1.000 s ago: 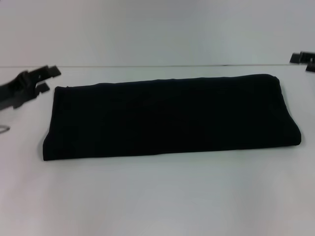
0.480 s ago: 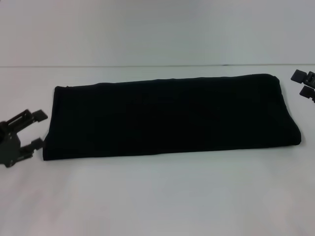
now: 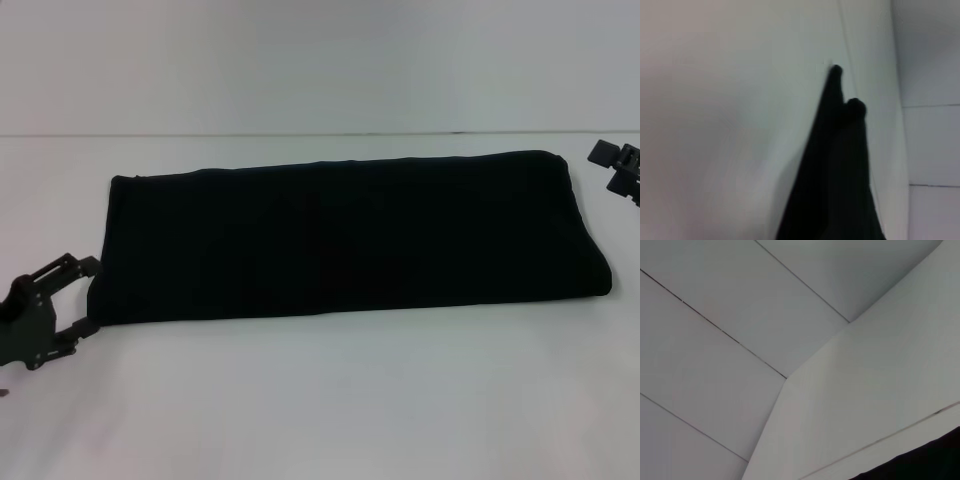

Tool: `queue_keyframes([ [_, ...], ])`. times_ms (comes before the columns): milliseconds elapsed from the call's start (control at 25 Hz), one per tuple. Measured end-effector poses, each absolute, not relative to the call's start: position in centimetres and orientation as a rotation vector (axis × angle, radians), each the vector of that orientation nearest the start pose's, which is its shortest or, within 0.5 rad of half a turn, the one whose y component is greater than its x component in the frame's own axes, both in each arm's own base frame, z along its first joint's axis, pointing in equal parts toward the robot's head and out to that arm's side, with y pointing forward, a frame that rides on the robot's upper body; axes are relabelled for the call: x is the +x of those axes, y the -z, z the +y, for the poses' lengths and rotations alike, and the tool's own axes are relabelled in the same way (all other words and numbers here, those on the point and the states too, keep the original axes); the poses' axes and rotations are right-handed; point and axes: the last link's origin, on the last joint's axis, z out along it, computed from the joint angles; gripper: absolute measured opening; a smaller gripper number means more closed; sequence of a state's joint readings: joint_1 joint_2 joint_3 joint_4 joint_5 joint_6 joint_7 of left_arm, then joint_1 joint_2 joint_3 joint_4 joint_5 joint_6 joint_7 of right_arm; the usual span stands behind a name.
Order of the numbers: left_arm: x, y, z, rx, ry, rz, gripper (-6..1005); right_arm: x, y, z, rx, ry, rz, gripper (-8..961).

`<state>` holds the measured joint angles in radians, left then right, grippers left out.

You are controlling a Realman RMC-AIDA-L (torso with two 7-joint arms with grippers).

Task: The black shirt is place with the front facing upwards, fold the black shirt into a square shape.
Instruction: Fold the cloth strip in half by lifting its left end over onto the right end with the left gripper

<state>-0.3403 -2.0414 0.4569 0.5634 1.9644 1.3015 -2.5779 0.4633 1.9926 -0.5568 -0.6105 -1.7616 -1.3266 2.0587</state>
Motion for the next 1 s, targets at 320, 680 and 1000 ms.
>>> queue_keyframes([
  [320,-37.70,-3.07,30.06,1.526,-1.296,2.803,937,31.72,-7.40,35.65,-1.917,-1.085,1.542,954],
  [680,-37.87,-2.70,30.14,1.490,-1.252,2.841,936,32.01,-7.48,35.68,-1.898,-1.078,1.545,952],
  [1000,-37.81,-2.50,30.36,1.476,-1.250,2.847,936,32.13,-7.47,35.64,-1.891,-1.076,1.547,950],
])
